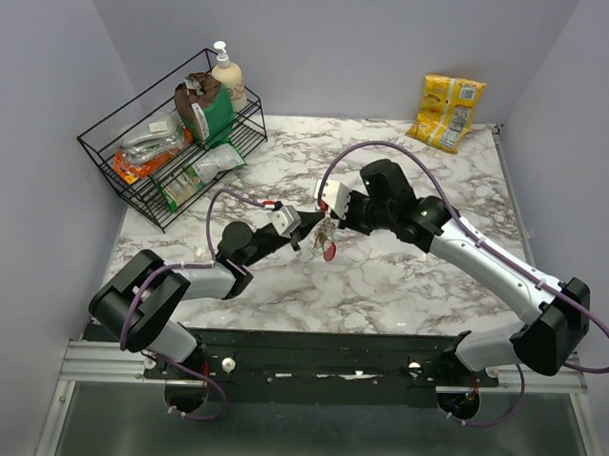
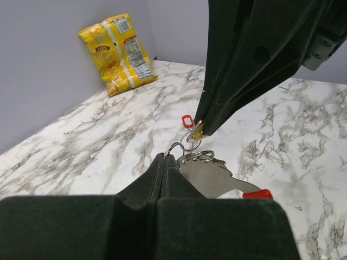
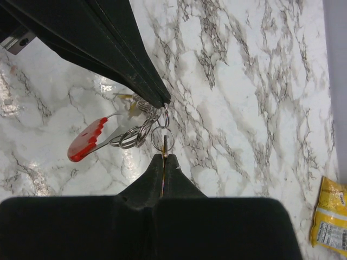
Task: Remove the keys from the keyring
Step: Remove the key from the keyring.
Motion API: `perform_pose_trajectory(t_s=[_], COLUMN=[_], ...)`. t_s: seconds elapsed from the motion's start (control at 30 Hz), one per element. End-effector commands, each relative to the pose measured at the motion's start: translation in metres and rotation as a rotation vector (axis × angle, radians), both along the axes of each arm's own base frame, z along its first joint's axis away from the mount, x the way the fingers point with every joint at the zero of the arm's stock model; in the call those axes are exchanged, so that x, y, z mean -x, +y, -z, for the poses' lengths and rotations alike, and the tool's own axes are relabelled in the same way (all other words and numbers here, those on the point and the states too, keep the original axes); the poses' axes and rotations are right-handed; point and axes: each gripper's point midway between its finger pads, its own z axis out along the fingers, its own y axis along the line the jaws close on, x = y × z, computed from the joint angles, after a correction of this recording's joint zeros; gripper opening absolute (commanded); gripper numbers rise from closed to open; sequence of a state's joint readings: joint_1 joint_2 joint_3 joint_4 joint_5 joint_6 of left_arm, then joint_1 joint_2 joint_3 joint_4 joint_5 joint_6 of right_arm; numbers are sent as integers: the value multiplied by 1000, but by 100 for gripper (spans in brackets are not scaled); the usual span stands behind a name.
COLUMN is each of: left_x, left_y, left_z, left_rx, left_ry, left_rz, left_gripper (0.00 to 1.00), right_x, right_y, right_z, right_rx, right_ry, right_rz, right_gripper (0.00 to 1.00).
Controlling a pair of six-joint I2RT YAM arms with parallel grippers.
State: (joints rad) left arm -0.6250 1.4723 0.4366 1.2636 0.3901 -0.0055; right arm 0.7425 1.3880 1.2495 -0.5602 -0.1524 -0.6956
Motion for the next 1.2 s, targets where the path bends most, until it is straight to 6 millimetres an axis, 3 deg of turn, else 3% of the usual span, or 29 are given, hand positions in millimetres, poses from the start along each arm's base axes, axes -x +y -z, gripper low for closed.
perform_pose_trajectory(t_s=[0.0, 0.47, 0.87, 1.0, 1.17], left_x=[-25, -26, -25, -25, -26], left_y=[16, 10, 10, 13, 22], left_z=[-11, -3, -4, -7, -19], left_rx=[-21, -66, -66, -54, -40], left_ry=[-52, -50, -60, -73, -116], left_rz=[-165, -182, -184, -196, -243], left_gripper=[0, 0, 0, 0, 0], right_x=[2, 3, 4, 0, 4], right_y=[-12, -8, 3, -2, -13], right_z=[-24, -63, -72, -53, -9], right_rx=[-5, -73, -109, -71, -19], right_ry=[-21, -41, 1, 3, 62], right_rz=[42, 54, 37, 67, 85], right_gripper=[1, 1, 1, 1, 1])
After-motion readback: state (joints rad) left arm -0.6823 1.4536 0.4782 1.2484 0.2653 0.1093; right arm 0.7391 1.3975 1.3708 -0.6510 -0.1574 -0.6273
